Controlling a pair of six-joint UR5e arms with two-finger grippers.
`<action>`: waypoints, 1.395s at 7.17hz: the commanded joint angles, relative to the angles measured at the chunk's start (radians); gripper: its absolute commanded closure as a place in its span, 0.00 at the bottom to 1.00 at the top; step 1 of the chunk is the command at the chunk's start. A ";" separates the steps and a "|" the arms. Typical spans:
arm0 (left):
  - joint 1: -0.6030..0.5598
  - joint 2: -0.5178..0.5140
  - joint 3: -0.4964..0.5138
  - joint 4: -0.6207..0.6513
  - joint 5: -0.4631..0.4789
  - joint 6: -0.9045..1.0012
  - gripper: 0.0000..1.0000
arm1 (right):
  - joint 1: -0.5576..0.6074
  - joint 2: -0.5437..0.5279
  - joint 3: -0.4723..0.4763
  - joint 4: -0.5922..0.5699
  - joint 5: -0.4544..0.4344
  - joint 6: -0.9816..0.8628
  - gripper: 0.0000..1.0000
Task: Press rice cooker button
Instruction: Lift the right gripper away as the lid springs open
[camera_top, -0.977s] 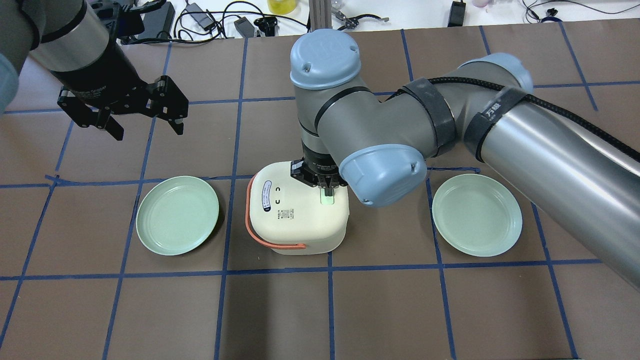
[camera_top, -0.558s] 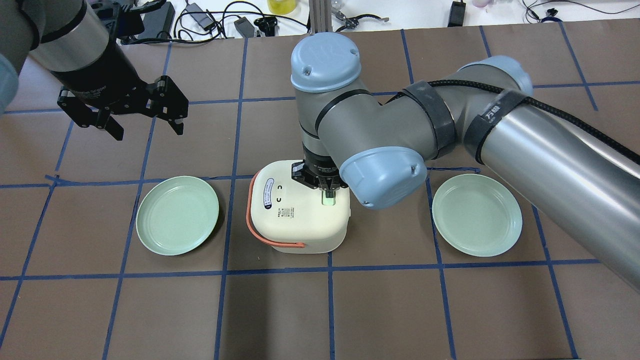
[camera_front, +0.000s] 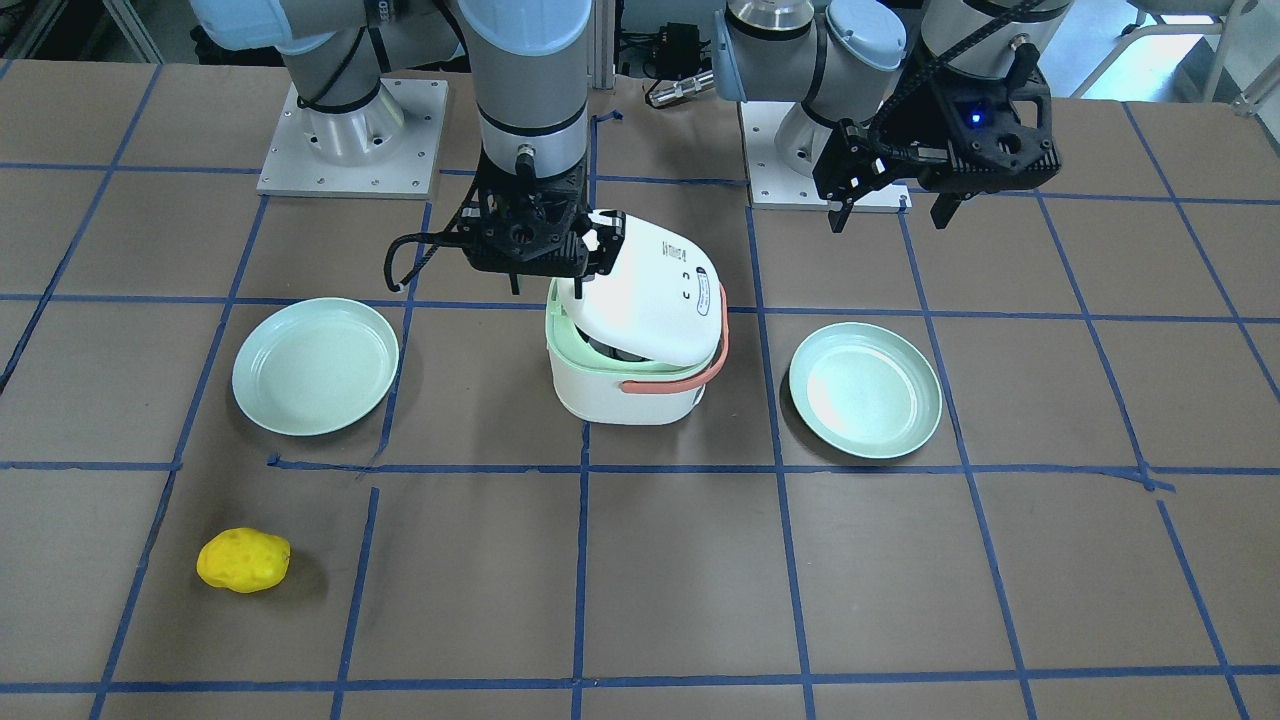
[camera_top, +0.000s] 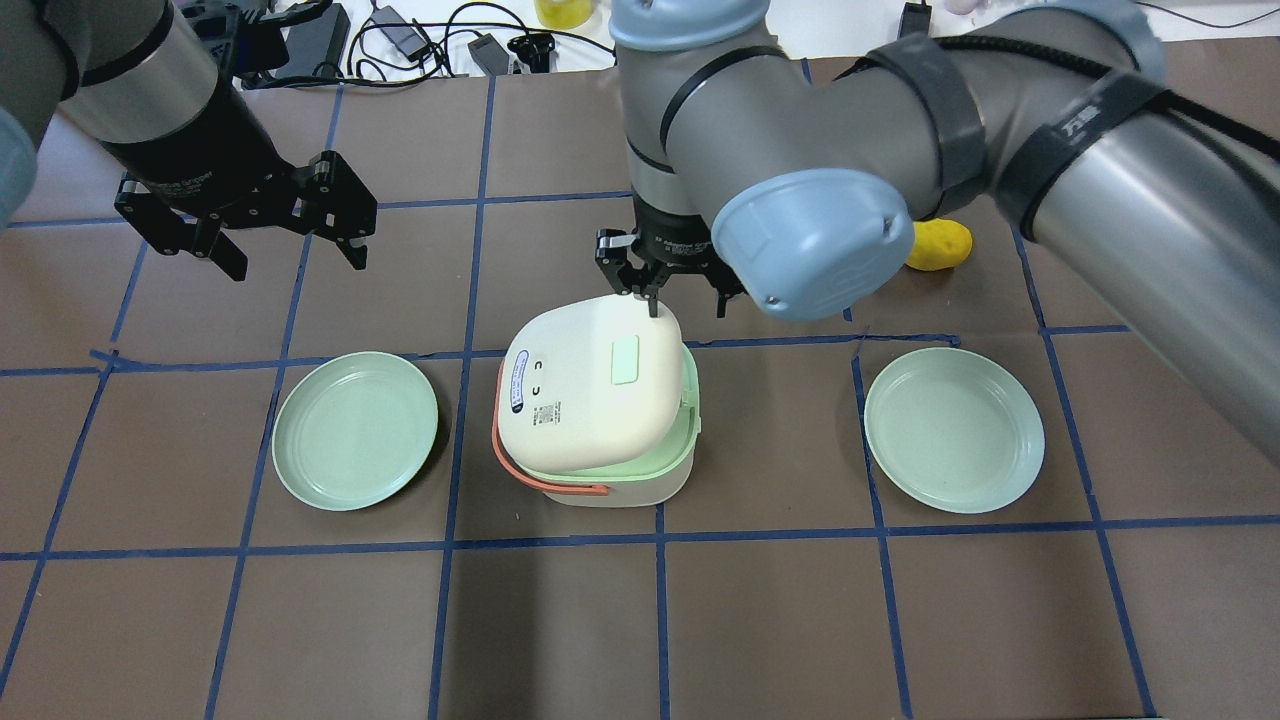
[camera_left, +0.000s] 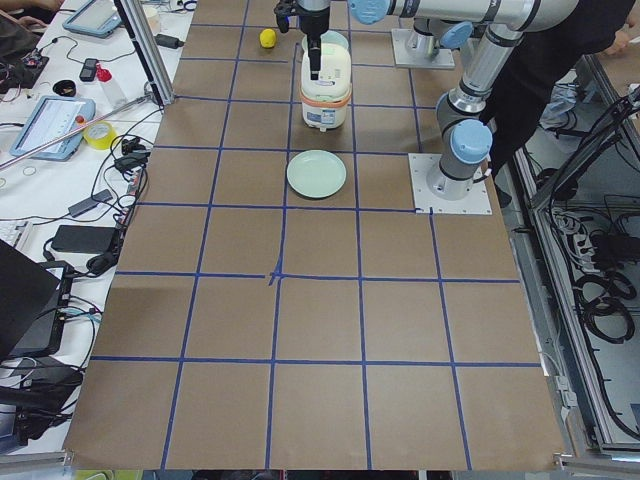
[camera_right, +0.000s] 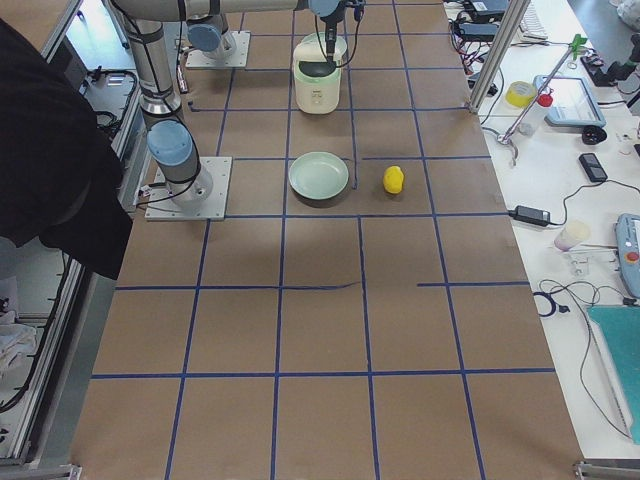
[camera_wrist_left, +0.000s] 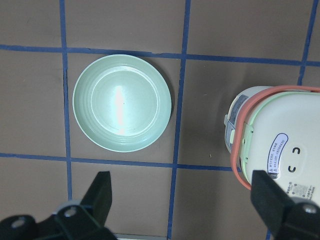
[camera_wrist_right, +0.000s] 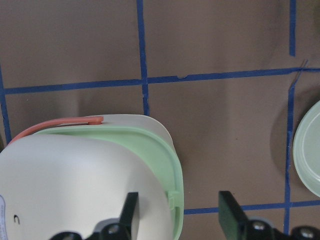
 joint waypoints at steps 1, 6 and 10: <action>0.000 0.000 0.000 0.000 0.000 0.001 0.00 | -0.104 -0.034 -0.076 0.078 -0.009 -0.122 0.00; 0.000 0.000 0.000 0.000 0.000 0.001 0.00 | -0.238 -0.051 -0.161 0.146 -0.012 -0.269 0.00; 0.000 0.000 0.000 0.000 0.000 0.001 0.00 | -0.273 -0.054 -0.167 0.136 0.008 -0.272 0.00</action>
